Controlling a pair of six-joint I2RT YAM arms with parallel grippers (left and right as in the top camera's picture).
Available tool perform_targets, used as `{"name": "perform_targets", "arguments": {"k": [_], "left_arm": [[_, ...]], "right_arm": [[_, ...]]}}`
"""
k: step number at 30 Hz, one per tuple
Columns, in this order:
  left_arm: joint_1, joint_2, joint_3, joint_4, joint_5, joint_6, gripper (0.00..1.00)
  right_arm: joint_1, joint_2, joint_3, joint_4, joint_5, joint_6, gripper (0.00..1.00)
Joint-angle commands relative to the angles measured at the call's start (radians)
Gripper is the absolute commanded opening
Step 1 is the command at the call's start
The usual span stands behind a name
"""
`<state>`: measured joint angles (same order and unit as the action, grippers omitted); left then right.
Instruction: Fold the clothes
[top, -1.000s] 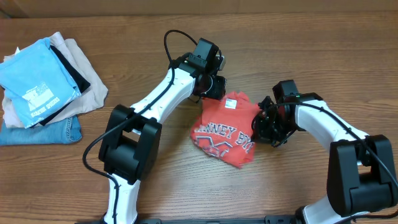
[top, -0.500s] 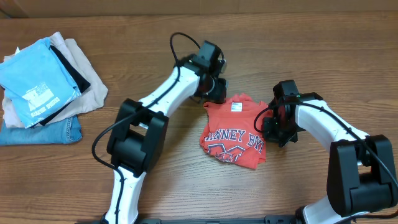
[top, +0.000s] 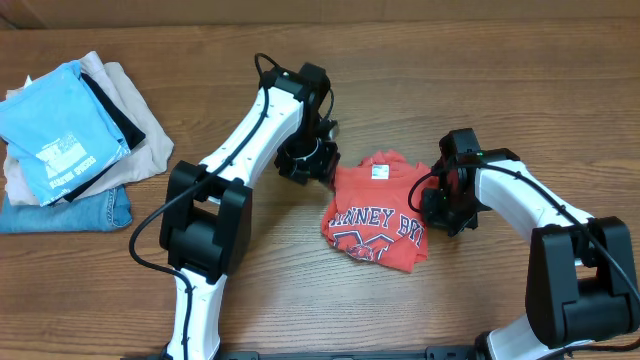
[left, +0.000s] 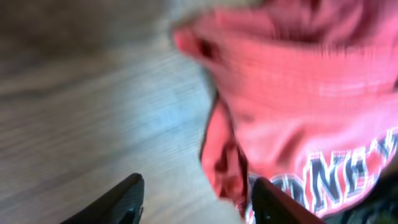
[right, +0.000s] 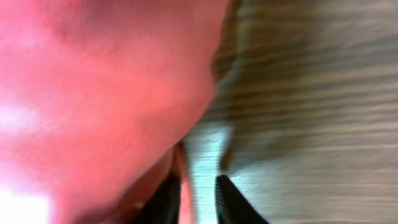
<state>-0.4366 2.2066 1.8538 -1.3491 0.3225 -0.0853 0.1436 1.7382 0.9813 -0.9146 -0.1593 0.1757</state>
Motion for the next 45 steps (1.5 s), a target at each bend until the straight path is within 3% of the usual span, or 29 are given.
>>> {"name": "perform_targets", "arguments": {"k": [1,4,5,9,17,21,29,41,45], "left_arm": [[-0.019,-0.034,0.005,-0.016,0.045,0.160,0.58],[-0.027,-0.034,0.005,-0.014,0.104,0.245,0.58],[-0.033,-0.034,0.002,-0.013,0.149,0.295,0.58],[-0.037,-0.034,-0.003,-0.013,0.172,0.358,0.59],[-0.038,-0.034,-0.066,-0.039,0.232,0.446,0.61],[-0.038,-0.034,-0.116,-0.018,0.254,0.449,0.60],[-0.043,-0.034,-0.126,0.042,0.257,0.448,0.61],[-0.071,-0.034,-0.226,0.134,0.254,0.406,0.60],[-0.087,-0.034,-0.227,0.145,0.254,0.406,0.56]], "right_arm": [[-0.005,-0.025,0.053,-0.018,-0.208,-0.045,0.28],[-0.005,-0.034,0.069,-0.043,-0.267,-0.053,0.35],[-0.005,-0.040,0.073,-0.058,-0.269,-0.053,0.44],[-0.005,-0.044,0.074,-0.085,-0.269,-0.053,0.53],[-0.005,-0.044,0.074,-0.113,-0.270,-0.053,0.50],[-0.024,-0.055,0.074,-0.128,-0.312,-0.050,0.45],[-0.068,-0.095,0.070,-0.140,-0.385,-0.106,0.47],[-0.014,-0.092,0.031,-0.065,-0.381,-0.100,0.47],[-0.014,-0.092,-0.031,-0.001,-0.381,-0.093,0.35]]}}
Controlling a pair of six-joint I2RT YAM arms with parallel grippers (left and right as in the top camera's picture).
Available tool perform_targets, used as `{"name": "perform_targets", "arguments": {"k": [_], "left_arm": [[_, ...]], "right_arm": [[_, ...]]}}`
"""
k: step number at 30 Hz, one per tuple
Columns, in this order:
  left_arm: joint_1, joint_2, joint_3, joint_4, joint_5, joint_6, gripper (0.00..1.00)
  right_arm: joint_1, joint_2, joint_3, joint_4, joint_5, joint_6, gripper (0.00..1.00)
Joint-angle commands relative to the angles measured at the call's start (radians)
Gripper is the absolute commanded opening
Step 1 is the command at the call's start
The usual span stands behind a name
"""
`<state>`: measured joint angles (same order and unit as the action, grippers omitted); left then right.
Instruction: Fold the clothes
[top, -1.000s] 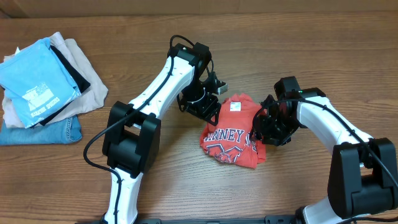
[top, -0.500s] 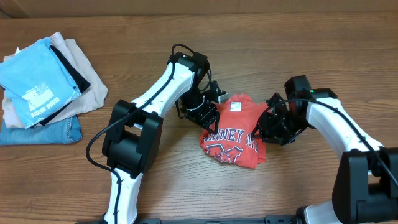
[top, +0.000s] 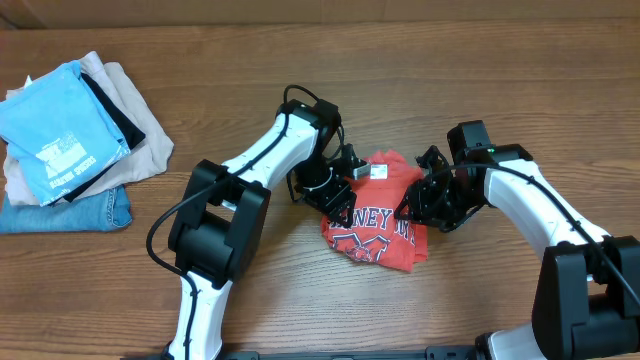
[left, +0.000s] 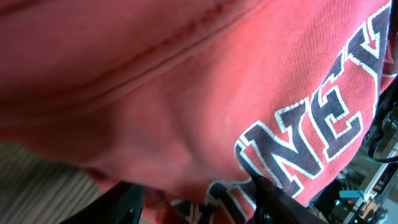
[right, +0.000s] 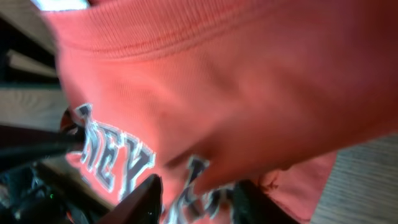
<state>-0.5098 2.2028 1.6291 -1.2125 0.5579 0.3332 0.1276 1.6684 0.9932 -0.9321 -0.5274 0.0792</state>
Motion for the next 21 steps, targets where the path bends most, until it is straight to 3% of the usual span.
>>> {"name": "perform_targets", "arguments": {"k": [1,5,6,8,11,18,21], "left_arm": [[-0.018,-0.030,-0.002,0.014,0.019,-0.013,0.54],[-0.026,-0.030,-0.002,0.064,-0.004,-0.053,0.26],[-0.026,-0.030,-0.002,0.083,-0.033,-0.081,0.16],[-0.020,-0.030,-0.002,0.142,-0.156,-0.190,0.05],[-0.011,-0.030,-0.002,0.205,-0.202,-0.246,0.04],[-0.008,-0.030,-0.002,0.264,-0.330,-0.346,0.05],[-0.009,-0.030,-0.002,0.256,-0.335,-0.348,0.16]], "right_arm": [[0.002,-0.022,-0.053,0.028,-0.013,0.003,0.29],[0.002,-0.022,-0.063,0.040,-0.007,0.003,0.13],[0.002,-0.022,-0.063,0.040,0.004,0.007,0.11],[0.002,-0.022,-0.063,0.034,0.121,0.084,0.08],[0.002,-0.022,-0.063,0.026,0.230,0.135,0.08],[0.002,-0.022,-0.082,0.025,0.256,0.136,0.08],[0.002,-0.022,-0.099,0.038,0.257,0.135,0.08]]}}
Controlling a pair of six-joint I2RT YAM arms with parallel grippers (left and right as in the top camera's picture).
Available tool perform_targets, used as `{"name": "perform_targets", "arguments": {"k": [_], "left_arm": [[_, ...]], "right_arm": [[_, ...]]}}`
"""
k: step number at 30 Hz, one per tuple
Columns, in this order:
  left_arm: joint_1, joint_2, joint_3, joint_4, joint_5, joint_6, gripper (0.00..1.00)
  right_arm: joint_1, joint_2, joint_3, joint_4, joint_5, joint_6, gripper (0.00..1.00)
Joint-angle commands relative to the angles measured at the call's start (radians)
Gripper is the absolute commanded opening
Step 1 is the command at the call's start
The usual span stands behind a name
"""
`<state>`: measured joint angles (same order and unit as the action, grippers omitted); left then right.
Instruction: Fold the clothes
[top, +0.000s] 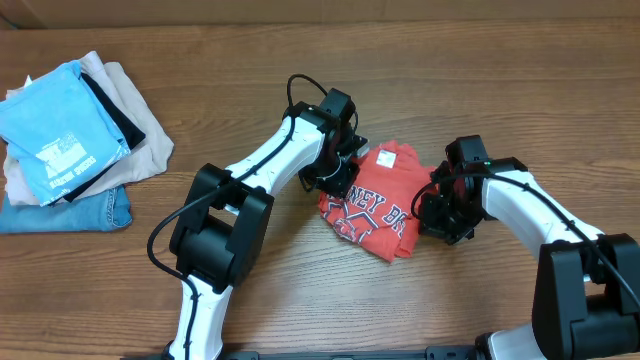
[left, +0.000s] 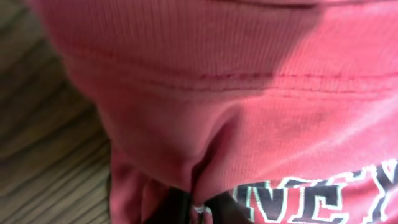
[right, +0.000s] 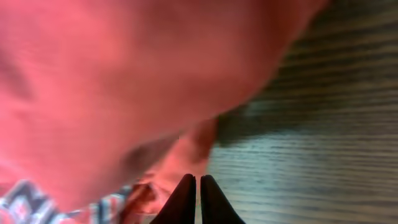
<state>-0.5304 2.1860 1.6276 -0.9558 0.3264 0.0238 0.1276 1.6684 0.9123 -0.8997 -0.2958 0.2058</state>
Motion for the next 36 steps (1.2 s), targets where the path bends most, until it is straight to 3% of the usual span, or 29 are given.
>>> {"name": "perform_targets", "arguments": {"k": [1,4,8,25,28,32,34,36], "left_arm": [[0.011,-0.013,-0.001,-0.003,-0.104,-0.039,0.16],[0.011,-0.013,-0.001,-0.004,-0.104,-0.039,0.16],[0.011,-0.013,-0.001,-0.007,-0.105,-0.039,0.16],[0.011,-0.013,-0.001,-0.035,-0.097,-0.039,0.15],[0.011,-0.013,-0.001,-0.035,-0.097,-0.039,0.15],[0.011,-0.013,-0.001,-0.038,-0.097,-0.040,0.16],[0.011,-0.013,-0.001,-0.038,-0.097,-0.040,0.15],[0.011,-0.013,-0.001,-0.038,-0.097,-0.040,0.07]], "right_arm": [[0.002,-0.022,-0.018,0.006,0.022,0.008,0.08],[0.002,-0.023,-0.012,-0.003,-0.123,-0.038,0.10],[0.002,-0.025,0.010,-0.029,-0.446,-0.136,0.31],[0.003,-0.024,-0.013,0.018,-0.379,-0.124,0.33],[0.002,-0.022,-0.048,0.050,-0.368,-0.124,0.32],[0.002,-0.022,-0.082,0.088,-0.386,-0.124,0.18],[0.002,-0.022,-0.083,0.088,-0.387,-0.124,0.04],[0.001,-0.022,-0.082,0.088,-0.377,-0.123,0.04]]}}
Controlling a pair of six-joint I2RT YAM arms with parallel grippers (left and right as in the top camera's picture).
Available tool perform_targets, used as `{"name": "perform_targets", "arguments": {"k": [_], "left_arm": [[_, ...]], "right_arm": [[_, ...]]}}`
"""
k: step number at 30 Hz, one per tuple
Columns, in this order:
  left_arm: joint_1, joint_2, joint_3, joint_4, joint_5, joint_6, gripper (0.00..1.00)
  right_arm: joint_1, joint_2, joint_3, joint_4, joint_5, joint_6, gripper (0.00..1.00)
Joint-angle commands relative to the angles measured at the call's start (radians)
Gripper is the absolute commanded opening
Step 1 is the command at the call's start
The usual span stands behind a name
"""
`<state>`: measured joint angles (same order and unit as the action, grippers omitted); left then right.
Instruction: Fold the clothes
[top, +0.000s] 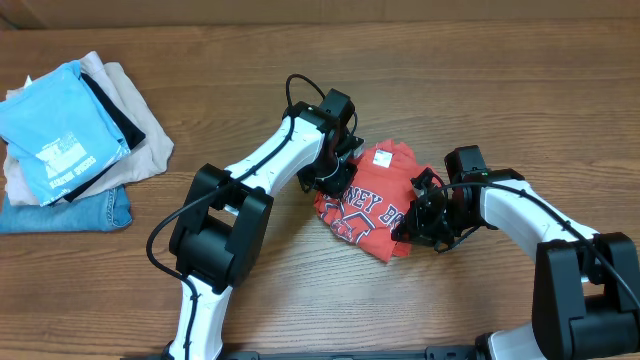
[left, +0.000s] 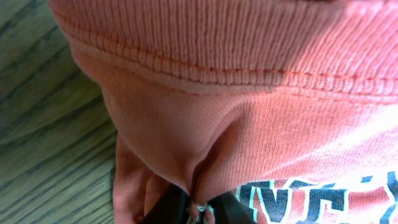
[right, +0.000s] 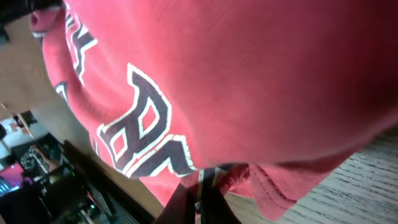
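Observation:
A red shirt (top: 372, 195) with dark lettering lies bunched and partly folded in the middle of the wooden table (top: 450, 90). My left gripper (top: 335, 178) is at its left edge. In the left wrist view that gripper (left: 198, 205) is shut, pinching a fold of the red fabric (left: 249, 124). My right gripper (top: 415, 222) is at the shirt's lower right edge. In the right wrist view it (right: 200, 196) is shut on a red hem, with the lettered cloth (right: 143, 124) draped above the fingers.
A stack of folded clothes (top: 70, 130) sits at the far left of the table: a light blue shirt on top, beige cloth under it and jeans (top: 100, 212) at the bottom. Both arms reach in over the table's middle.
My right gripper has moved left and inward with the shirt's right edge, so that side now sits bunched closer to the lettering. The left gripper stays shut at the same spot.
Both grippers first stood open beside the shirt, left and right of it. Then they were pushed in against its edges, still open. Later both were shut on fabric and the shirt had turned slightly. Now the right edge has been drawn inward.

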<state>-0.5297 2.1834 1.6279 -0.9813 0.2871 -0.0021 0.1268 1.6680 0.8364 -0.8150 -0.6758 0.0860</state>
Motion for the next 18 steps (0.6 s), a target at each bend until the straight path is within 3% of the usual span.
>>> {"name": "perform_targets", "arguments": {"k": [1,6,18], "left_arm": [[0.010,-0.011,-0.002,-0.013,-0.058,-0.014,0.04],[0.010,-0.011,-0.024,0.014,-0.086,-0.024,0.04],[0.014,-0.011,-0.077,0.077,-0.169,-0.098,0.04]], "right_arm": [[-0.003,-0.021,-0.005,0.003,0.038,0.016,0.04],[-0.021,-0.021,-0.008,-0.013,0.324,0.128,0.04],[-0.018,-0.021,-0.019,-0.080,0.383,0.152,0.04]]}}
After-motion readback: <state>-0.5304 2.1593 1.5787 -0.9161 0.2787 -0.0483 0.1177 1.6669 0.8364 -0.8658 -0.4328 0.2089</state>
